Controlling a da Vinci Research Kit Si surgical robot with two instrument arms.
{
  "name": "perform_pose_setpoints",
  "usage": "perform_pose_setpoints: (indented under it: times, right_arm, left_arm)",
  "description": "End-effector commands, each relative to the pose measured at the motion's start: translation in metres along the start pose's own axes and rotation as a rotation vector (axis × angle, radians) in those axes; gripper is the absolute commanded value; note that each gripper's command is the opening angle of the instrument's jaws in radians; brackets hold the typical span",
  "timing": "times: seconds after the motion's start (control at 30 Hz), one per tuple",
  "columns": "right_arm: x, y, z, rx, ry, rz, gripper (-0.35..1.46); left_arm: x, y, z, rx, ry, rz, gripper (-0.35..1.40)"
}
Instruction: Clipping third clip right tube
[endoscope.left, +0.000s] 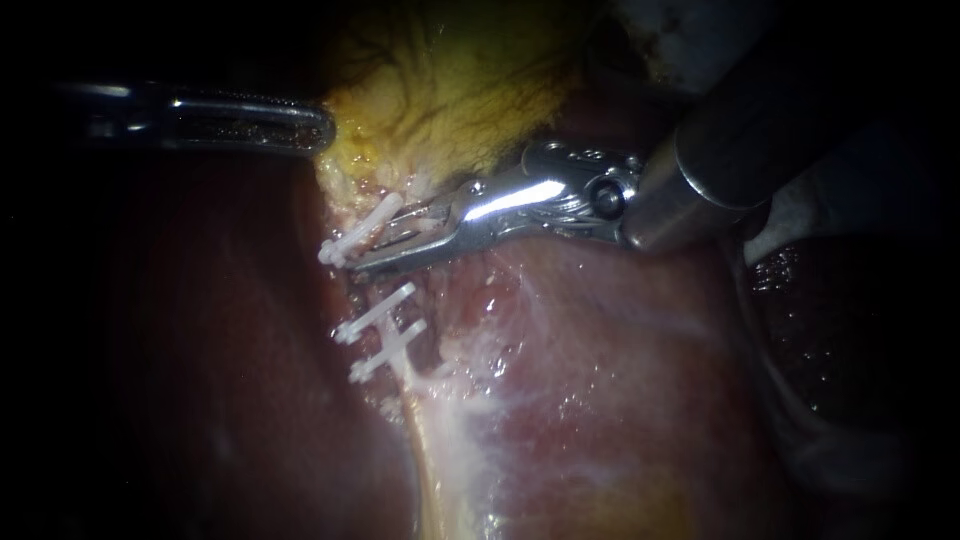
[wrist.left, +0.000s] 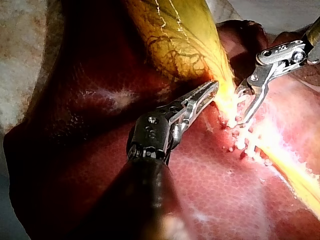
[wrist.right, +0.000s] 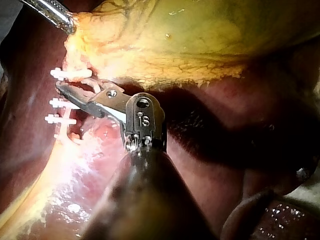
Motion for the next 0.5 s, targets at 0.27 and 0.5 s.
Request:
perform_pose_setpoints:
  times: [0.27, 0.5]
  right_arm:
    - [-0.0002, -0.0002, -0.0003, 0.003, -0.002, -0.001, 0.52]
    - [-0.0008, -0.0005, -0.0021, 0.013, -0.007, -0.057, 0.60]
  left_arm:
    - [0.0000, 0.0000, -0.0001, 0.001, 0.000, 0.000, -0.35]
    - [0.0001, 0.0001, -0.0002, -0.002, 0.000, 0.000, -0.35]
